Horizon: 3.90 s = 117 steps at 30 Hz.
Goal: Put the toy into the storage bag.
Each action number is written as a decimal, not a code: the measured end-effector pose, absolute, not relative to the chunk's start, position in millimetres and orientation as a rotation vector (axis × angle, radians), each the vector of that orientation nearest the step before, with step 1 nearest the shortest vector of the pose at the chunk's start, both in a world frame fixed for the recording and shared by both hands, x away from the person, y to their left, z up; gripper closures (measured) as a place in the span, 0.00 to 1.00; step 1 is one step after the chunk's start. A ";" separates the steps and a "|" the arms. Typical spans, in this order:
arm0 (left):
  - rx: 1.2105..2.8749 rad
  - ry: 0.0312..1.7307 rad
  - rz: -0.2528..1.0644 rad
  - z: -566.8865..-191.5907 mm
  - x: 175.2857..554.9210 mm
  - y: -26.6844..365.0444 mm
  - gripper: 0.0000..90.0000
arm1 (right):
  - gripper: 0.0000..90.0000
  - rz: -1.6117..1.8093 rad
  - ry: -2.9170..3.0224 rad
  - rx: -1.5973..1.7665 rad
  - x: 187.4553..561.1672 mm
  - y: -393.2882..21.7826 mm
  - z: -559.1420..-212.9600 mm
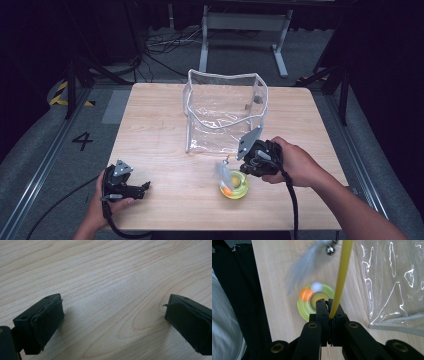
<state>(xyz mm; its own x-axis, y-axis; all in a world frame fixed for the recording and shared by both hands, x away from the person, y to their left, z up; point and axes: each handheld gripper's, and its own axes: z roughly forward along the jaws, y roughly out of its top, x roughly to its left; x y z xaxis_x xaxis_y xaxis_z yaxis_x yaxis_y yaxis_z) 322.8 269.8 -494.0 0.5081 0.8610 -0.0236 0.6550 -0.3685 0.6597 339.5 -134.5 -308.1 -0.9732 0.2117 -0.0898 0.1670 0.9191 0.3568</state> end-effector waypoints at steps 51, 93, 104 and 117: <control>2.132 1.241 0.454 -493.4 322.2 270.9 0.06 | 0.98 0.403 2.730 0.673 400.3 -262.9 -212.8; 2.138 1.240 0.440 -492.9 322.0 271.3 0.06 | 0.98 0.442 2.598 0.639 467.3 -195.1 -93.0; 2.140 1.235 0.442 -492.9 322.4 271.6 0.06 | 0.98 0.490 2.622 0.572 472.4 -164.0 -91.1; 2.140 1.235 0.442 -492.9 322.3 271.6 0.06 | 0.98 0.491 2.657 0.532 485.9 -137.9 -110.8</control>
<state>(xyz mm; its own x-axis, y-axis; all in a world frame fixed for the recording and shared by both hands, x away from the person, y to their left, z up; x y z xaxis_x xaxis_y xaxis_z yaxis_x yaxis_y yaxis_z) 322.3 271.6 -492.9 0.5068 0.8618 -0.0194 0.6540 -0.3697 0.6600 485.9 -137.9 -110.8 -0.8541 0.4261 -0.2984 0.2914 0.8671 0.4040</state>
